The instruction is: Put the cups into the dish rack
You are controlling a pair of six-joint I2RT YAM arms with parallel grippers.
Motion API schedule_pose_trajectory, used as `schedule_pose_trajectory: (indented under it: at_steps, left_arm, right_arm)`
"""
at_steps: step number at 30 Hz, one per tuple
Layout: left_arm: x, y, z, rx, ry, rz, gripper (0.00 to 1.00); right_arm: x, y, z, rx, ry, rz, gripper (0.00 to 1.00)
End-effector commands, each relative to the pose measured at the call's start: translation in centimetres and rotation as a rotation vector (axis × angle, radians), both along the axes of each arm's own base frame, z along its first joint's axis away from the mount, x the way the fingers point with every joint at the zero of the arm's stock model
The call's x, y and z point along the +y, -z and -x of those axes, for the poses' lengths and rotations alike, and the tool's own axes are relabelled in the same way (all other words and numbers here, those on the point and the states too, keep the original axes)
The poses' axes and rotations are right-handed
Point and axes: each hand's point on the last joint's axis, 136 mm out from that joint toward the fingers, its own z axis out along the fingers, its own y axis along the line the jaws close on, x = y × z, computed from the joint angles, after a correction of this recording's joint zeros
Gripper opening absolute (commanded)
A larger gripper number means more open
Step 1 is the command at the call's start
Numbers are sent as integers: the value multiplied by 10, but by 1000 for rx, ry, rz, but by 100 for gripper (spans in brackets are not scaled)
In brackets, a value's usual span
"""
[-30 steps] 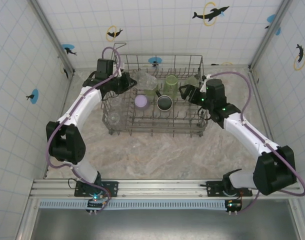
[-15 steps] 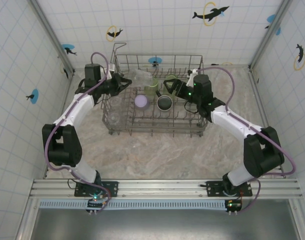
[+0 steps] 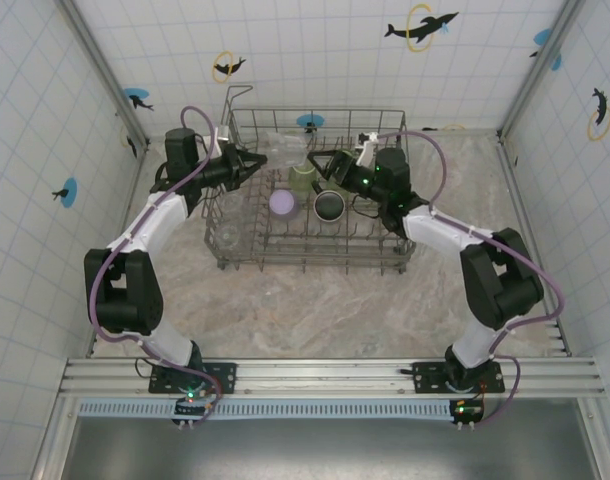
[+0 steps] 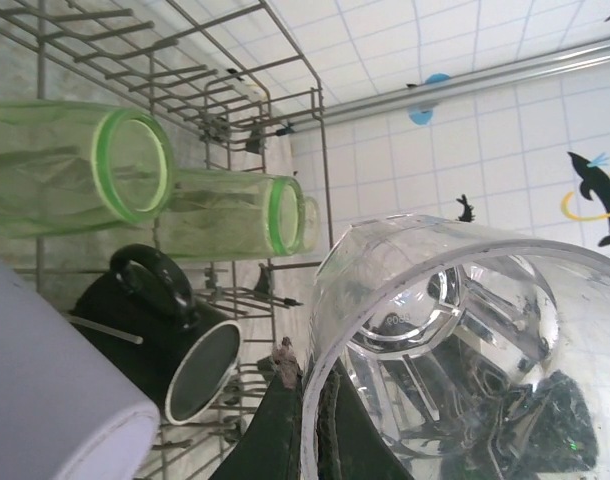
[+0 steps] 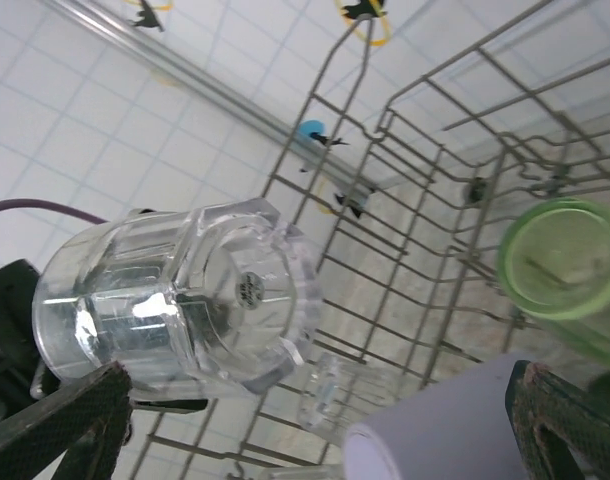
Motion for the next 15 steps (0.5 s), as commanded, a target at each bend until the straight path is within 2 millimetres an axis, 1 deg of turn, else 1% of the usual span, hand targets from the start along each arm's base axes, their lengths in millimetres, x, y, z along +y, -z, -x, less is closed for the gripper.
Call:
schedule_pose_trajectory:
  at_steps: [1, 7, 14, 15]
  left_arm:
    - [-1, -29, 7, -67, 40, 58, 0]
    - [-4, -38, 10, -58, 60, 102, 0]
    - [-5, -41, 13, -44, 73, 128, 0]
    - [-6, -41, 13, -40, 74, 132, 0]
  right_arm:
    - [17, -46, 3, -105, -80, -128, 99]
    - [26, -53, 3, -130, -113, -179, 99]
    - [33, -66, 2, -152, -149, -264, 100]
    - [34, -68, 2, -158, -153, -271, 98]
